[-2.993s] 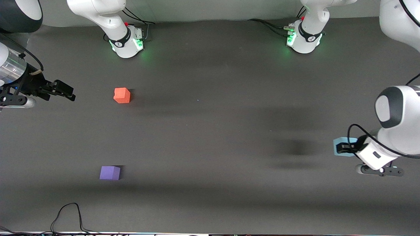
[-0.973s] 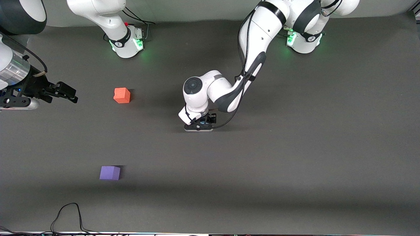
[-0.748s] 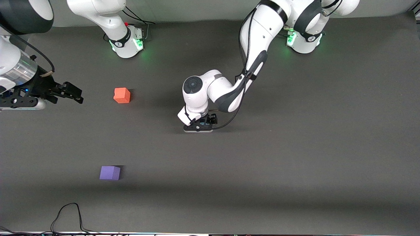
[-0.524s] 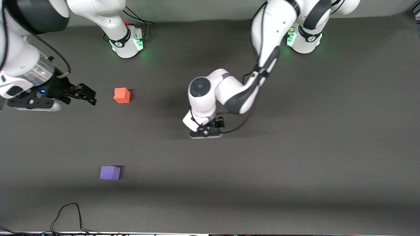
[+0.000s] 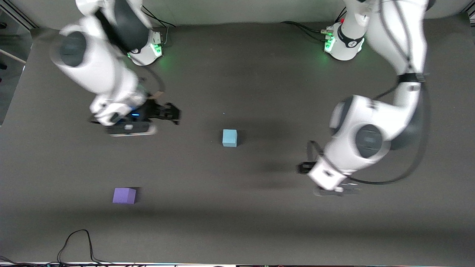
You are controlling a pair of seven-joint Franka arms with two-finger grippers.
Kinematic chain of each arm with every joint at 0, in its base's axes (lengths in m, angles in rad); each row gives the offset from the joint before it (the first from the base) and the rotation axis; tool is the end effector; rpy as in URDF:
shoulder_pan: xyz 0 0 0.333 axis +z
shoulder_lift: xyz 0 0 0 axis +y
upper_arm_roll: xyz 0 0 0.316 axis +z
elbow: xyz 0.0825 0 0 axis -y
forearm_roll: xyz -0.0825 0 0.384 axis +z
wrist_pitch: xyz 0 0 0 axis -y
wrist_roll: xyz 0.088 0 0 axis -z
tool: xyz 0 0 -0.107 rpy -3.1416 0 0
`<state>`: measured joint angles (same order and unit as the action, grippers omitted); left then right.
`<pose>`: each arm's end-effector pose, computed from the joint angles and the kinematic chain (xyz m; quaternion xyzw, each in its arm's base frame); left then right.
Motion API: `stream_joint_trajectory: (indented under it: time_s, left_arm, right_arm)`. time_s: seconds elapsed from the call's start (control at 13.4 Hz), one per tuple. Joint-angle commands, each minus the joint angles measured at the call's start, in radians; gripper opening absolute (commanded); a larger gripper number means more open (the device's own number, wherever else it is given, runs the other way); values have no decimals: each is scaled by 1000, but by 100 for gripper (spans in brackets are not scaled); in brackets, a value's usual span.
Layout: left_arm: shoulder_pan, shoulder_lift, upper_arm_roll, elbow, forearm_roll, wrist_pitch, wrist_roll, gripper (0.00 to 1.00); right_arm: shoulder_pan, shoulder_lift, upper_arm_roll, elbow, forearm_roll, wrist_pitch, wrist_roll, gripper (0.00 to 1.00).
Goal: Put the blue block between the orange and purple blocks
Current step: 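Grasp the blue cube with the right gripper while the left gripper withdraws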
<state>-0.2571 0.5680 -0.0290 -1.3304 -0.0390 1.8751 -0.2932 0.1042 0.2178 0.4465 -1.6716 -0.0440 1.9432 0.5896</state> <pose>0.6865 -0.2005 0.4008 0.9995 0.0118 -0.0186 0.0220 0.5489 0.3093 0.4919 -0.9988 0.0186 -0.0178 0.0420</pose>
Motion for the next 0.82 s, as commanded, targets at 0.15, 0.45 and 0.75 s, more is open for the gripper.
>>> stream_joint_trajectory:
  time_s: [0.15,0.45,0.75]
  left_arm:
    - [214,-287,-3,-235,48,-63,281,100]
    - [283,-480,0,-314,48,-125,290,100]
    - [286,-546,-5,-300,47,-192,289,100]
  right_arm:
    - [81,280,107,21,-258,183,269,100]
    - [126,449,107,21,-402,291,482,100]
    - [146,552,107,18,-488,387,582,100]
